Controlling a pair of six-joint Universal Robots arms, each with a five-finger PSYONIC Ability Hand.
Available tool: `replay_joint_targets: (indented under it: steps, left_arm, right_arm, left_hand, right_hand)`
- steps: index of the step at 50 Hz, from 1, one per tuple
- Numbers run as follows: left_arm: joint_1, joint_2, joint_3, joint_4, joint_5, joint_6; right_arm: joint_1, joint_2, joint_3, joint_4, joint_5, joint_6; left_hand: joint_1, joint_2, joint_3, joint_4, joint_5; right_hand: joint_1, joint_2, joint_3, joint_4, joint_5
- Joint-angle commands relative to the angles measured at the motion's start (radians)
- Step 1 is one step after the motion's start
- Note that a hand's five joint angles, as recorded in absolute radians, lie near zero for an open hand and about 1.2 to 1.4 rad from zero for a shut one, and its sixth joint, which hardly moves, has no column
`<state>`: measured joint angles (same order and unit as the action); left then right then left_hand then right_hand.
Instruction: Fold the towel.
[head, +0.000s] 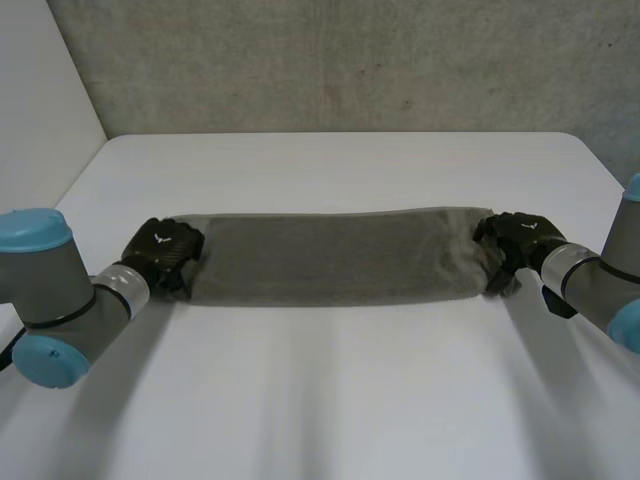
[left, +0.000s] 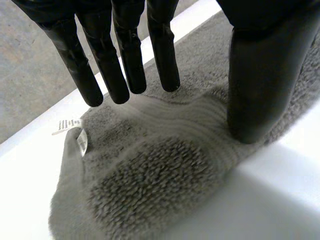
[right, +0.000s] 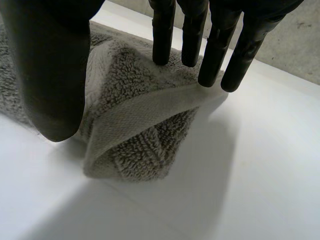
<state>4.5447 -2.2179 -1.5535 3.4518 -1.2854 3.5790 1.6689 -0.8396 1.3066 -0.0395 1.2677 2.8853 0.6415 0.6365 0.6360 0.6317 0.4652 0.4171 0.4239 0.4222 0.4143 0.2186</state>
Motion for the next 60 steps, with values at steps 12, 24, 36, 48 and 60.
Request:
replay_joint_targets:
  steps: [12, 24, 36, 48, 60]
  left_arm:
    - [0.016, -0.049, 0.043, -0.005, -0.052, 0.015]
    - [0.025, -0.046, 0.043, -0.005, -0.061, 0.014]
    - [0.027, -0.046, 0.039, -0.005, -0.061, 0.015]
    - [0.027, -0.046, 0.041, -0.005, -0.061, 0.014]
    - [0.027, -0.04, 0.036, -0.013, -0.063, 0.014]
  right_arm:
    - [-0.011, 0.002, -0.013, -0.028, 0.025, -0.087]
    - [-0.037, 0.034, -0.055, -0.028, 0.03, -0.169]
    - [-0.041, 0.051, -0.063, -0.033, 0.033, -0.264]
    - [-0.084, 0.037, -0.093, -0.034, -0.013, -0.331]
    - [-0.095, -0.019, -0.043, -0.011, -0.076, -0.363]
  left_hand:
    - [0.062, 0.067, 0.068, 0.072, 0.064]
    - [0.062, 0.067, 0.068, 0.072, 0.064]
    - [0.059, 0.064, 0.065, 0.069, 0.061]
    - [0.056, 0.061, 0.062, 0.066, 0.058]
    - [0.053, 0.058, 0.059, 0.063, 0.055]
  right_hand:
    - [0.011, 0.005, 0.006, 0.014, 0.035]
    - [0.011, 0.005, 0.006, 0.014, 0.035]
    - [0.011, 0.005, 0.006, 0.014, 0.035]
    - [0.011, 0.005, 0.006, 0.014, 0.035]
    - [0.006, -0.001, 0.0, 0.008, 0.029]
